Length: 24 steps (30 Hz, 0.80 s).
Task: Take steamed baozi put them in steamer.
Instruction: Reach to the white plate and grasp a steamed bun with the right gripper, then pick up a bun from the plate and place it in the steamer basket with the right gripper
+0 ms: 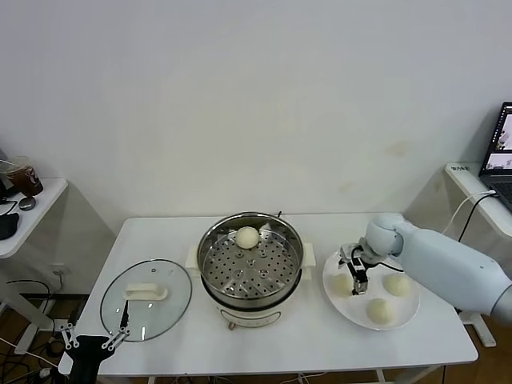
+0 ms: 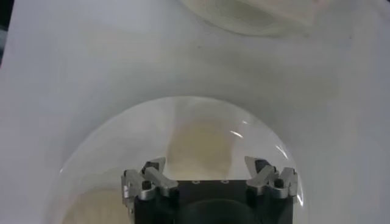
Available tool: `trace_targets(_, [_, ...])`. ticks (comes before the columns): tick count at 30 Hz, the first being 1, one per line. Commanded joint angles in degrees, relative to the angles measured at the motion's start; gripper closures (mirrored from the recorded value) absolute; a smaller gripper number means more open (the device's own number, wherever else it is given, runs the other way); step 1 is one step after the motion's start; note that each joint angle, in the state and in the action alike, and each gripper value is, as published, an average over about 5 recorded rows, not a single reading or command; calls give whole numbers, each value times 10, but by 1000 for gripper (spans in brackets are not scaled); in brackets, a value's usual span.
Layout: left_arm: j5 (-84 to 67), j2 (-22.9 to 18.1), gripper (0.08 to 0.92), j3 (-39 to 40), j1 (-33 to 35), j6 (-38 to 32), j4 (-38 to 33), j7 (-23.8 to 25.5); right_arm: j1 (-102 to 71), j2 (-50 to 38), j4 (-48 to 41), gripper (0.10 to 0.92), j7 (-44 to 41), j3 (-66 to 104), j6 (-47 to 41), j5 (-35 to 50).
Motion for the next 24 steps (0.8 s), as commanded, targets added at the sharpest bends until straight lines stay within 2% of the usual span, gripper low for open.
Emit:
trace_targets(1, [0,0,177,-1,2,0,0,0,-14,14,-14,270,0,10,-1,-13])
trace_targets(7, [1,-2,177,-1,2,-1,-1,0,-16,15,-14,438,-2,15,-1,-12])
trace_targets(12, [1,-2,177,0,3,-1,-3,0,-12,6,-7,520,-9,19,1,-11])
trace_targets(18, [2,-1,177,3,0,0,-6,2,14,-22,15,563,-15,20,-2,6])
trace_targets(24, [5,6,177,8,-10,1,-8,2,98,-87,68,561,-24,-5,-29,76])
